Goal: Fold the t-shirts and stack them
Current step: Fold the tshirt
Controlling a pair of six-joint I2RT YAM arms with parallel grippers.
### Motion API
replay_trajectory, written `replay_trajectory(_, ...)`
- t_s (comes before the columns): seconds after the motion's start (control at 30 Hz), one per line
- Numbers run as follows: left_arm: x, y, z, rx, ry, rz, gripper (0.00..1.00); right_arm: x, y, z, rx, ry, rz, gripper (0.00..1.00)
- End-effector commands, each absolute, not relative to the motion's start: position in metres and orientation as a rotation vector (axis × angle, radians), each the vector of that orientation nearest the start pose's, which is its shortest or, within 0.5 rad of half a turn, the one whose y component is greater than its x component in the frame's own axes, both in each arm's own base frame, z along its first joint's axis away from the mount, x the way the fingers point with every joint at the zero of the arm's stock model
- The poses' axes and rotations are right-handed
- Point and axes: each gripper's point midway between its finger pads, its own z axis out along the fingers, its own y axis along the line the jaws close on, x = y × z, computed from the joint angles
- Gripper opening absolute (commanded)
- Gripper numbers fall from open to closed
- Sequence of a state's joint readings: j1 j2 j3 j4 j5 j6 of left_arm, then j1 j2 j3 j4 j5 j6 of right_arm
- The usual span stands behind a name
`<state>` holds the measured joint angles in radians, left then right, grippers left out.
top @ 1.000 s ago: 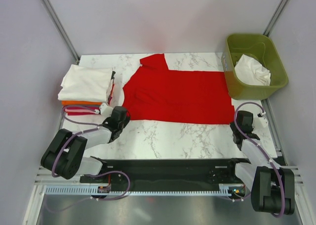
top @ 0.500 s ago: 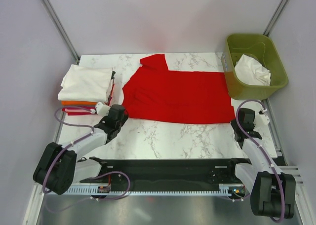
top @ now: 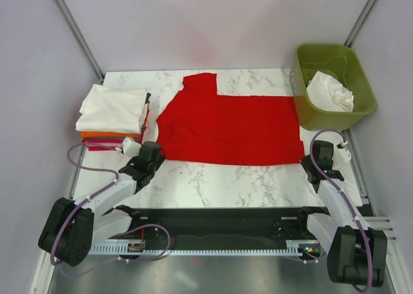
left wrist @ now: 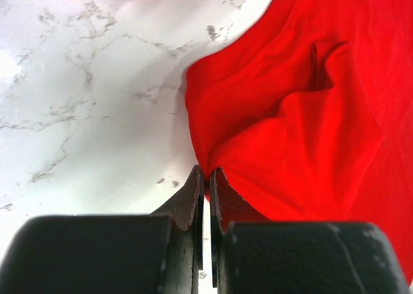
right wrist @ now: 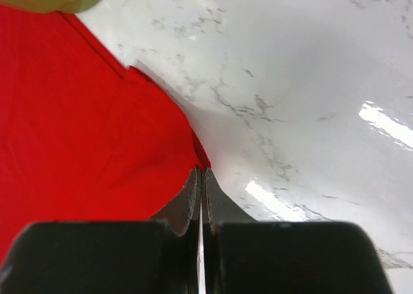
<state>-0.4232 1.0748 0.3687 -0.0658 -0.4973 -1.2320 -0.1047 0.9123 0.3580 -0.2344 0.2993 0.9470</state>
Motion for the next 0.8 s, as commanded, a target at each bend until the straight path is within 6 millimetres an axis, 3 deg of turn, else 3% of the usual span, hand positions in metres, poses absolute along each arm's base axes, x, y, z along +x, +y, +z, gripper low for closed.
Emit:
replay_trajectory(0.0,0.323,-0.078,0.119,-1.086,1.797,-0.373,0.02,0.288,-0.047,0.1,1.27,1.827,0.155,0.0)
replay_trajectory(0.03,0.326,-0.079,0.131,-1.047,1.819,-0.348,0.02,0.29,-0.048,0.108,1.273,1.832,0.155,0.0)
replay_trajectory(0.07,0.332,-0.082,0.15,-1.023,1.816,-0.35,0.02,0.304,-0.049,0.139,1.256,1.79,0.18,0.0)
replay_trajectory(0.1,0.346,-0.087,0.198,-0.997,1.75,-0.403,0.02,0.307,-0.051,0.15,1.258,1.777,0.176,0.0)
replay_trajectory(0.13,0.345,-0.083,0.212,-0.968,1.752,-0.369,0.02,0.305,-0.053,0.16,1.265,1.772,0.168,0.0)
replay_trajectory(0.17,0.345,-0.081,0.236,-0.958,1.704,-0.398,0.02,0.309,-0.056,0.183,1.255,1.724,0.179,0.0)
replay_trajectory(0.2,0.345,-0.08,0.258,-0.931,1.667,-0.413,0.02,0.305,-0.061,0.189,1.263,1.705,0.161,0.0)
replay_trajectory(0.27,0.339,-0.078,0.269,-0.902,1.653,-0.422,0.02,0.298,-0.063,0.2,1.257,1.665,0.16,0.0)
replay_trajectory(0.33,0.326,-0.071,0.253,-0.907,1.679,-0.394,0.02,0.289,-0.063,0.195,1.259,1.671,0.149,0.0)
replay_trajectory(0.37,0.32,-0.068,0.239,-0.926,1.699,-0.377,0.02,0.283,-0.062,0.177,1.272,1.706,0.131,0.0)
replay_trajectory(0.4,0.306,-0.061,0.208,-0.947,1.747,-0.337,0.02,0.279,-0.061,0.168,1.28,1.721,0.129,0.0)
replay_trajectory(0.5,0.279,-0.052,0.155,-1.013,1.793,-0.325,0.02,0.264,-0.052,0.131,1.299,1.799,0.134,0.0)
replay_trajectory(0.57,0.268,-0.052,0.138,-1.027,1.812,-0.345,0.02,0.253,-0.047,0.112,1.297,1.844,0.138,0.0)
replay_trajectory(0.6,0.257,-0.048,0.12,-1.027,1.852,-0.312,0.02,0.248,-0.045,0.105,1.296,1.864,0.133,0.0)
replay_trajectory(0.67,0.247,-0.044,0.116,-1.027,1.85,-0.324,0.02,0.236,-0.043,0.091,1.297,1.885,0.125,0.0)
replay_trajectory(0.7,0.237,-0.04,0.101,-1.029,1.889,-0.288,0.02,0.231,-0.043,0.085,1.301,1.897,0.115,0.0)
replay_trajectory(0.77,0.229,-0.038,0.095,-1.035,1.886,-0.306,0.02,0.221,-0.041,0.074,1.31,1.904,0.116,0.0)
